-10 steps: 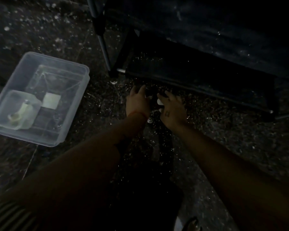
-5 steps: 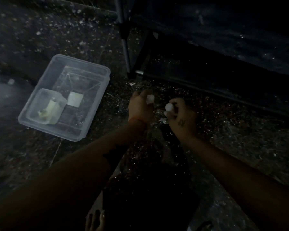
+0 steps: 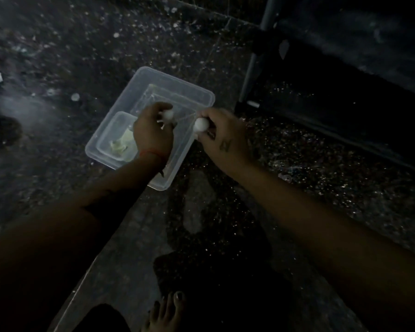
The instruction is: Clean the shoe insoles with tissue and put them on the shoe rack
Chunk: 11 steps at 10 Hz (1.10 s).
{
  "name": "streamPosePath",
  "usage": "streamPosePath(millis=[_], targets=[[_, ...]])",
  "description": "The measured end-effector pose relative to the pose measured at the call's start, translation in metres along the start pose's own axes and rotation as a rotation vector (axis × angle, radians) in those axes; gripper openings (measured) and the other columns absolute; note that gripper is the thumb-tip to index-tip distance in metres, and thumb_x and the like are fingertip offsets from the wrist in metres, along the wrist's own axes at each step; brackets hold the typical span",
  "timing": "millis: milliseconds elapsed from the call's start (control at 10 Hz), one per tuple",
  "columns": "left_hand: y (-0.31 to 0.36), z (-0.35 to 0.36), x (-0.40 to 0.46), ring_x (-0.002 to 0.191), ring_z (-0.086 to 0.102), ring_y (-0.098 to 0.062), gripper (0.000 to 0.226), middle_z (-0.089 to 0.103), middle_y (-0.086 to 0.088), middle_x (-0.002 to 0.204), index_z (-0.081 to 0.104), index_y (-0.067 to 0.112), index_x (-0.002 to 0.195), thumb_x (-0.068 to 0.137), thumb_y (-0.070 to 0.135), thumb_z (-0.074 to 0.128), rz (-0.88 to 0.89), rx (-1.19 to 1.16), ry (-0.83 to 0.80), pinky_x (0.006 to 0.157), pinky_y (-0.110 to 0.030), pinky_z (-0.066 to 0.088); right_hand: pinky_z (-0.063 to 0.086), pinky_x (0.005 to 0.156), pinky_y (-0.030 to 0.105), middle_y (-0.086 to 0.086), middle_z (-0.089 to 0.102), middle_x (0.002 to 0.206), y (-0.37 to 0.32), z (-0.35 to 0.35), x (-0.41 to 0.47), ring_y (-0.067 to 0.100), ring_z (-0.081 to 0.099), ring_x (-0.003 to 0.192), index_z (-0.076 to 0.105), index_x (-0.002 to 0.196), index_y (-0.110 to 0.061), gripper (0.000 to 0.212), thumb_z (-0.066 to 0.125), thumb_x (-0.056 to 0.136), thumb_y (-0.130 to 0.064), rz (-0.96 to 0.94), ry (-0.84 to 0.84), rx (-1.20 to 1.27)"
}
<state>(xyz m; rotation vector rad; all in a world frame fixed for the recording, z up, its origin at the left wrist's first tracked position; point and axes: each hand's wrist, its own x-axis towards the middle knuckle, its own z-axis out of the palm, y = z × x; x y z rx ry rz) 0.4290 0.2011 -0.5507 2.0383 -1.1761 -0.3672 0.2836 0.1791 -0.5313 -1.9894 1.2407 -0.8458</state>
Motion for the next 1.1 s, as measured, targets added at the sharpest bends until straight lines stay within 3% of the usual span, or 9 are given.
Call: streamPosePath(millis=[200, 300, 400, 500, 700, 900, 1100], targets=[[-0.035, 0.005, 0.012, 0.104, 0.063, -0.024, 0.028, 0.064, -0.008, 0.117, 0.064, 0.013, 0.115, 0.088, 0.010, 0.056, -0.073, 0.136, -0.080, 0.090, -0.038, 0.052, 0.040, 0.067, 0.027, 0.023, 0.061, 0.092, 0.001, 0.040, 0.023, 0.031, 0.058, 0.085, 0.059, 0.095, 0.005, 0.017, 0.050, 0.083, -0.003, -0.159, -0.234, -0.136], [-0.041, 0.007, 0.012, 0.107, 0.061, -0.027, 0.031, 0.063, -0.012, 0.121, 0.063, 0.011, 0.119, 0.090, 0.011, 0.051, -0.082, 0.172, -0.128, 0.094, -0.038, 0.048, 0.046, 0.076, 0.039, 0.023, 0.060, 0.102, 0.000, 0.054, 0.037, 0.034, 0.056, 0.094, 0.056, 0.104, 0.003, 0.022, 0.048, 0.087, -0.008, -0.176, -0.365, -0.262], [-0.042, 0.011, 0.012, 0.111, 0.059, -0.029, 0.032, 0.061, -0.013, 0.124, 0.062, 0.010, 0.120, 0.091, 0.009, 0.048, -0.070, 0.223, -0.149, 0.097, -0.036, 0.045, 0.042, 0.086, 0.037, 0.020, 0.056, 0.117, -0.002, 0.065, 0.046, 0.032, 0.053, 0.106, 0.052, 0.116, -0.001, 0.029, 0.043, 0.094, -0.018, -0.145, -0.481, -0.434], [-0.044, 0.013, 0.014, 0.114, 0.057, -0.029, 0.033, 0.060, -0.014, 0.126, 0.061, 0.010, 0.121, 0.091, 0.008, 0.047, -0.075, 0.249, -0.154, 0.097, -0.033, 0.041, 0.042, 0.090, 0.037, 0.020, 0.053, 0.123, 0.000, 0.073, 0.049, 0.033, 0.052, 0.111, 0.049, 0.119, -0.002, 0.028, 0.042, 0.095, -0.015, -0.134, -0.519, -0.536], [-0.041, 0.010, 0.012, 0.118, 0.054, -0.030, 0.040, 0.057, -0.015, 0.130, 0.056, 0.010, 0.128, 0.089, 0.007, 0.052, -0.068, 0.265, -0.200, 0.098, -0.033, 0.039, 0.042, 0.091, 0.036, 0.021, 0.054, 0.123, -0.003, 0.078, 0.053, 0.035, 0.052, 0.113, 0.052, 0.118, 0.001, 0.029, 0.044, 0.093, -0.010, -0.027, -0.617, -0.558], [-0.034, -0.009, 0.008, 0.119, 0.053, -0.029, 0.049, 0.054, -0.009, 0.136, 0.052, 0.012, 0.132, 0.084, 0.004, 0.058, 0.037, 0.217, -0.136, 0.099, -0.036, 0.042, 0.038, 0.089, 0.029, 0.020, 0.053, 0.126, -0.007, 0.045, 0.045, 0.031, 0.050, 0.115, 0.049, 0.126, -0.001, 0.047, 0.060, 0.084, -0.018, -0.066, -0.483, -0.296], [0.009, -0.002, 0.001, 0.120, 0.052, -0.027, 0.048, 0.054, -0.008, 0.134, 0.051, 0.013, 0.132, 0.086, 0.014, 0.062, 0.121, 0.083, -0.142, 0.098, -0.032, 0.039, 0.048, 0.091, 0.039, 0.016, 0.056, 0.122, 0.008, -0.012, 0.018, 0.029, 0.055, 0.110, 0.052, 0.126, -0.008, 0.050, 0.067, 0.078, -0.013, 0.099, -0.197, -0.107]])
